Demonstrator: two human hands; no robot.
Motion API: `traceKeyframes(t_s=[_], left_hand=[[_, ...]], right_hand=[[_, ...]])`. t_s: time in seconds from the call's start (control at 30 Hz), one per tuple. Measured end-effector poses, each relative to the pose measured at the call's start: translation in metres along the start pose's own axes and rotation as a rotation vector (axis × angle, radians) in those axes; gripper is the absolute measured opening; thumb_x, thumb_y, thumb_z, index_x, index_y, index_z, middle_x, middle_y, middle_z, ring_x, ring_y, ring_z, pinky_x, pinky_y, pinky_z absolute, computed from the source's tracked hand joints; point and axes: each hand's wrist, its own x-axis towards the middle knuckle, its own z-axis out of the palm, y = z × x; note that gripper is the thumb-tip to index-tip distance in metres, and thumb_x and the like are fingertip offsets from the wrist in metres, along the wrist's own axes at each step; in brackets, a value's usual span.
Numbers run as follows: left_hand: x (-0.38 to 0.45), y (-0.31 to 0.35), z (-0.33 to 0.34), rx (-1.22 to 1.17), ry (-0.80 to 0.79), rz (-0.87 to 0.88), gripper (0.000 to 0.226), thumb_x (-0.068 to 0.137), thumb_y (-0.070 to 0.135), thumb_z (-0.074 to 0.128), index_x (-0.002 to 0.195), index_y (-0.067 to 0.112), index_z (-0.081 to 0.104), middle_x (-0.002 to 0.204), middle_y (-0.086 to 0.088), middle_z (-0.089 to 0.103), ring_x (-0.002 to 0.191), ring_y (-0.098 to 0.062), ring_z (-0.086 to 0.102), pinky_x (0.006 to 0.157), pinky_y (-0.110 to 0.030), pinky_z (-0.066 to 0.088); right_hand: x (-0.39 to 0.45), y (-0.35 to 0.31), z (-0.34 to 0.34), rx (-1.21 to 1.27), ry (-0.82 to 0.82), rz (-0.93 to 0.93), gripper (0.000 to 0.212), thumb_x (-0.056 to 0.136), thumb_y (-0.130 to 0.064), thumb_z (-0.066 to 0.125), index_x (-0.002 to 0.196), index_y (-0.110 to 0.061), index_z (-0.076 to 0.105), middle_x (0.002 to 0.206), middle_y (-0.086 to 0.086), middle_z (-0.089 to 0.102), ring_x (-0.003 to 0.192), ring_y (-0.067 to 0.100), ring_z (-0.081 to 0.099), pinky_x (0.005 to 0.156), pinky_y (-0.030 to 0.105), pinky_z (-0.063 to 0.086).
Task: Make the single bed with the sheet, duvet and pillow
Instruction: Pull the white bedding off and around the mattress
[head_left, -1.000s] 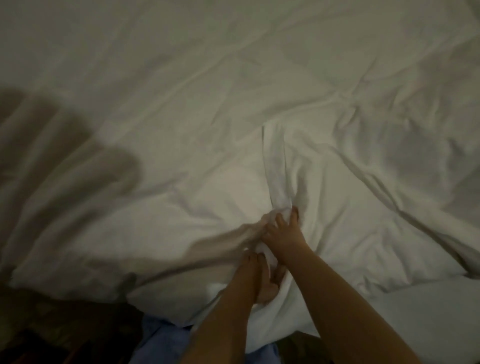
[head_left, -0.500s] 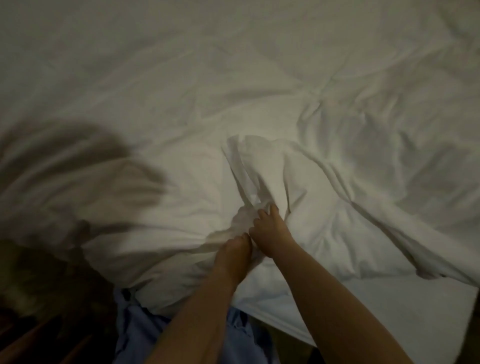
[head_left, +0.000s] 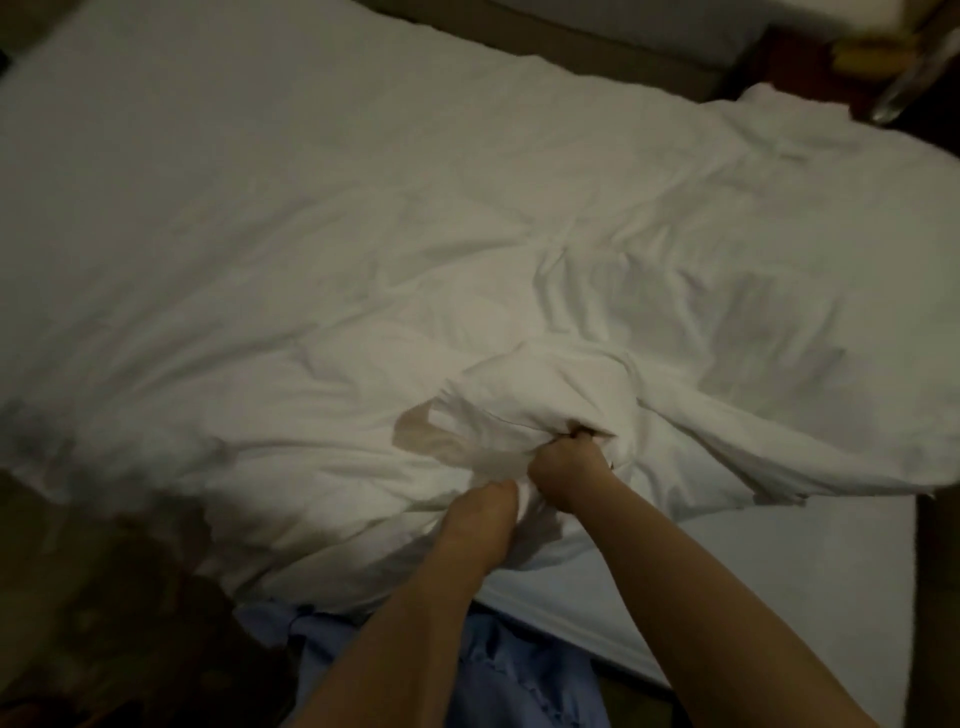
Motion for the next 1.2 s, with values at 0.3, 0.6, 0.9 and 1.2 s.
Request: traceKeyframes(t_s=[0.3,0.6,0.9,1.2], left_hand=[[-0.096,0.036,0.018,0.047,0.245,-0.005,0.039,0.098,0.022,0.042,0.136,0.012,0.038,0.134,-0.008,0.049,0.12,-0.024,0.052,0.099,-0.031,0.038],[-0.14,0.061,-0.01,0.028,0.308,-0.069,0.038,0.095,0.016,0.052,0.13,0.011,0.041,0.131,-0.011,0.051,0.118,-0.028,0.053,0.099,-0.035,0.041],[-0.139,0.086,-0.015,0.151,0.333,-0.018,0.036,0.089,0.009,0.059,0.122,0.01,0.044,0.12,-0.012,0.055,0.106,-0.027,0.059,0.087,-0.033,0.048],[-0.154,0.108,0.041,0.277,0.25,0.201,0.027,0.094,0.009,0.05,0.12,0.007,0.045,0.119,-0.013,0.054,0.106,-0.03,0.057,0.085,-0.036,0.046]], right_hand=[[-0.13,-0.024,0.018,0.025,0.613,0.02,0.057,0.072,-0.019,0.074,0.126,-0.018,0.058,0.131,0.029,0.05,0.079,0.034,0.066,0.061,0.035,0.053],[-0.175,-0.035,-0.001,0.175,0.502,0.309,0.048,0.102,-0.014,0.036,0.148,-0.004,0.024,0.146,0.015,0.039,0.131,0.027,0.043,0.105,0.033,0.034],[-0.192,-0.021,0.017,0.116,0.172,0.429,0.048,0.096,-0.029,0.049,0.139,-0.009,0.042,0.142,0.009,0.044,0.132,0.027,0.041,0.107,0.037,0.036],[-0.216,-0.054,0.09,0.503,0.009,0.568,0.039,0.097,-0.02,0.044,0.135,-0.01,0.048,0.139,0.006,0.048,0.128,0.024,0.045,0.097,0.033,0.042]])
